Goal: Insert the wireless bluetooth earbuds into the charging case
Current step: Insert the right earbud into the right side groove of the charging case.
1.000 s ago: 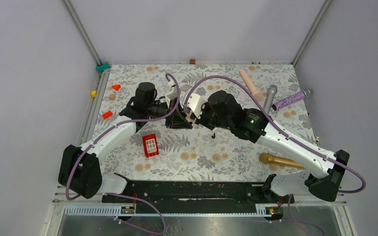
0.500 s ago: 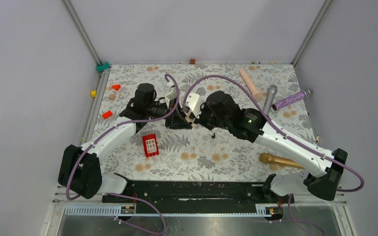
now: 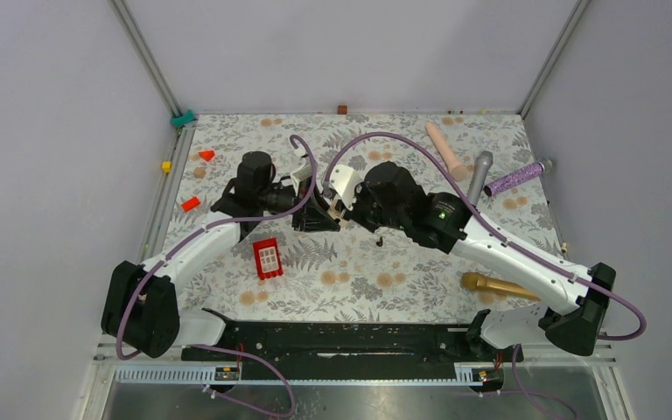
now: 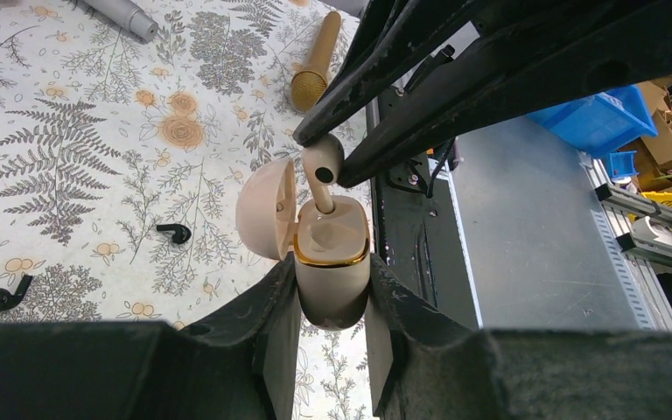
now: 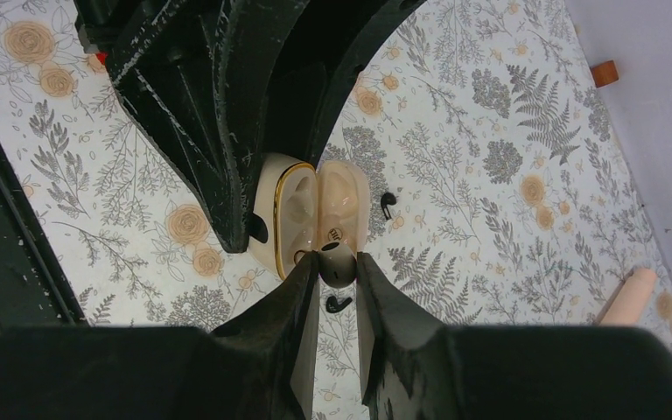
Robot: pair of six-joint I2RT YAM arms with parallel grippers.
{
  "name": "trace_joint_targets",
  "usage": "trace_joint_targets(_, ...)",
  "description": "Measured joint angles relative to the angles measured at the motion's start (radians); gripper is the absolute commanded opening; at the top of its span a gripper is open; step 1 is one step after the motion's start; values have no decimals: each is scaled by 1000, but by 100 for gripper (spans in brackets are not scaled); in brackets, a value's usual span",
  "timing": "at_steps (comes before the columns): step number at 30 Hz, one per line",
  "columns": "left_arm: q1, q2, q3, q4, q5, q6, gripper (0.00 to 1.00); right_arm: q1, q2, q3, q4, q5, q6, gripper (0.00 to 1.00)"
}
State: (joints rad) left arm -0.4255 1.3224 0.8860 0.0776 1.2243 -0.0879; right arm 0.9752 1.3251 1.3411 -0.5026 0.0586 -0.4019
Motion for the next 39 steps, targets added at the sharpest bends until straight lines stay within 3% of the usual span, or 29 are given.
trace_joint_targets(16, 1, -25, -36, 119, 14, -69, 0, 1, 2, 12, -1, -18, 23, 38)
trace_joint_targets(24, 1, -32, -46, 139, 28, -71, 0, 1, 2, 42, -30, -17, 25, 54)
trace_joint_targets(28, 1, -43, -46, 150, 32, -69, 0, 1, -5, 80, -59, -16, 28, 69)
trace_joint_targets(32, 1, -59, -46, 140, 35, -43, 0, 1, -37, 122, -95, -18, 33, 76)
trace_joint_targets(39, 1, -103, -46, 81, 41, 34, 0, -1, -108, 166, -121, -52, 54, 77)
